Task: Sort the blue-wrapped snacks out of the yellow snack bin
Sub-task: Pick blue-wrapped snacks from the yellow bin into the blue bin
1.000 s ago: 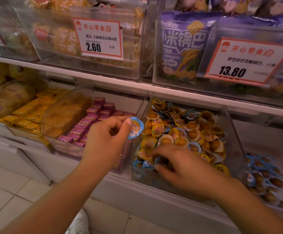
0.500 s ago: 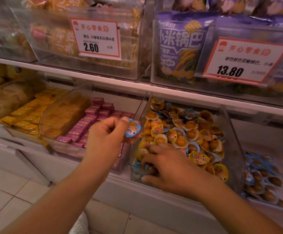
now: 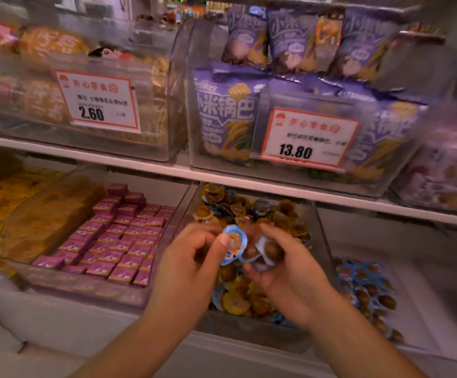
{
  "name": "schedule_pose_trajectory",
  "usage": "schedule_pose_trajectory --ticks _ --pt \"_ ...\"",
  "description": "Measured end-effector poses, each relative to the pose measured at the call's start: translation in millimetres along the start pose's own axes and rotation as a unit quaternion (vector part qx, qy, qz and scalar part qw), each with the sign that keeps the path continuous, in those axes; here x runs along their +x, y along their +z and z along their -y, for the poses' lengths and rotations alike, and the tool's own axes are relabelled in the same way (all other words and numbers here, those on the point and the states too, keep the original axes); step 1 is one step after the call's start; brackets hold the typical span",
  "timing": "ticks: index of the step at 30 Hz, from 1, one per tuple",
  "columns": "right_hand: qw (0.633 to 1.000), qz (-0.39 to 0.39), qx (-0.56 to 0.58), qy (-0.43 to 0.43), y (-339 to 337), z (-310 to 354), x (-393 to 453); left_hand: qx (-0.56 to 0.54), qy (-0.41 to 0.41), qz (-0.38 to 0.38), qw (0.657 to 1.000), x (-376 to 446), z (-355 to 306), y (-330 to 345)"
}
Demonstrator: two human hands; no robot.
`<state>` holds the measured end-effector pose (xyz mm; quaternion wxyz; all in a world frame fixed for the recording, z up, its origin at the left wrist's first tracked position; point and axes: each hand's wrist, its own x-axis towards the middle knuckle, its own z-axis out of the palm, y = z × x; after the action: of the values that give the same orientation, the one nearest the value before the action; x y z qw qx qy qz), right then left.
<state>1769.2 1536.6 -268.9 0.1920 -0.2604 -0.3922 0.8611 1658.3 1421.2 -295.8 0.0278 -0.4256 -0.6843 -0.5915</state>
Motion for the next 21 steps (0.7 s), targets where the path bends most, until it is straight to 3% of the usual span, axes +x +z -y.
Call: schedule_pose_trajectory --ticks 2,4,10,13,15,18,19,21 --pt "0.997 0.051 0.04 0.031 -6 5 -6 0.002 0.013 0.021 1.0 1 -1 14" --pt "0.998 0.058 0.003 0.005 -11 9 -12 0.025 0.027 0.052 0.998 3 -2 26" --pt "0.959 -0.025 -0.186 -0.211 -36 31 -28 0.106 0.059 0.056 0.991 5 -10 50" --pt "0.935 -0.056 -0.251 -0.244 -59 52 -35 0.084 0.055 0.105 0.989 3 -8 57" --pt "0.917 -0.094 -0.3 -0.246 -84 71 -38 0.066 0.051 0.161 0.983 1 -5 58" --pt "0.821 -0.16 -0.508 -0.206 -132 97 -43 0.117 0.087 0.254 0.956 -1 0 56" --pt "0.793 -0.152 -0.568 -0.162 -146 101 -46 0.144 0.111 0.292 0.939 -1 2 56" --pt "0.774 -0.102 -0.623 -0.057 -168 100 -51 0.181 0.147 0.351 0.907 -3 5 56"
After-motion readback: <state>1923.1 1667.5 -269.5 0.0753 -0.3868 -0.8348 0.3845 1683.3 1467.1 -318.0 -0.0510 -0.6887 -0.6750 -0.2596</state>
